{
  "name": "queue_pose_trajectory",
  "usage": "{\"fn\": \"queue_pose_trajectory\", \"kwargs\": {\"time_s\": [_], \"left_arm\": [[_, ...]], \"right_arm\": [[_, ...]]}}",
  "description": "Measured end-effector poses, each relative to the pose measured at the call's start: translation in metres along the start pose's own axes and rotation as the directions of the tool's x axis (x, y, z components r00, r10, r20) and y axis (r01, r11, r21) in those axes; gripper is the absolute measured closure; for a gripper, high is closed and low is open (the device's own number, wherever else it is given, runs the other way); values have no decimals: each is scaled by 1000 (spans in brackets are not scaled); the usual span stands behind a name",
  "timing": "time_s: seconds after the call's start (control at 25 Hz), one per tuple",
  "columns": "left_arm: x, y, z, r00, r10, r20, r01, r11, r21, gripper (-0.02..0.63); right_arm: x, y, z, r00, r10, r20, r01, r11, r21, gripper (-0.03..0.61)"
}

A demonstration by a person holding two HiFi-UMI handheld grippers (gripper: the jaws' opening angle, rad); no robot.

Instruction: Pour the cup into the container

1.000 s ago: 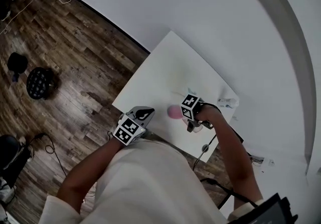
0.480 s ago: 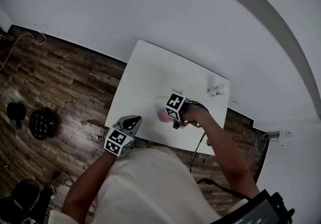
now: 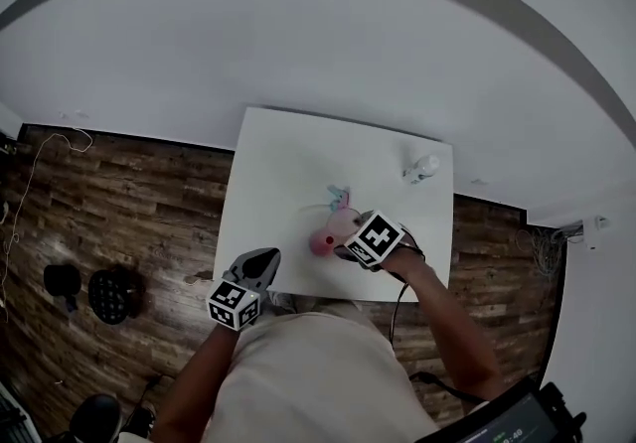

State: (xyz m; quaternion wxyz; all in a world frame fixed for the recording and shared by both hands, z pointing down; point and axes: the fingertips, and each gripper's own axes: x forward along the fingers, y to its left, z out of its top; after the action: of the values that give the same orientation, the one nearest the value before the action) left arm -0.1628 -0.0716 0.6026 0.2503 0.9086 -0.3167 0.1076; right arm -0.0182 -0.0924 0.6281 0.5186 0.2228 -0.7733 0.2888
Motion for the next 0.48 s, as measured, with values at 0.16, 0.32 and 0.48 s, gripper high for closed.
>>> {"fn": "queue_pose_trajectory", "kwargs": {"time_s": [0.16,0.32,0.48], "left_arm": [[13,-19,14,1000,8,28,-8,1000,-10,603],[25,-37,20,999,12,39,-12,1000,-9,603],[42,-53,31,999,7,44,-8,1000,19,603]], "right_arm": [[-33,-6,-5,968,-7,250,8,1000,0,219],[-63,-3,-13,922,-26,385,39,999,-26,221],[-88,-9,-19,875,-47,481,69,997,-27,219]]}}
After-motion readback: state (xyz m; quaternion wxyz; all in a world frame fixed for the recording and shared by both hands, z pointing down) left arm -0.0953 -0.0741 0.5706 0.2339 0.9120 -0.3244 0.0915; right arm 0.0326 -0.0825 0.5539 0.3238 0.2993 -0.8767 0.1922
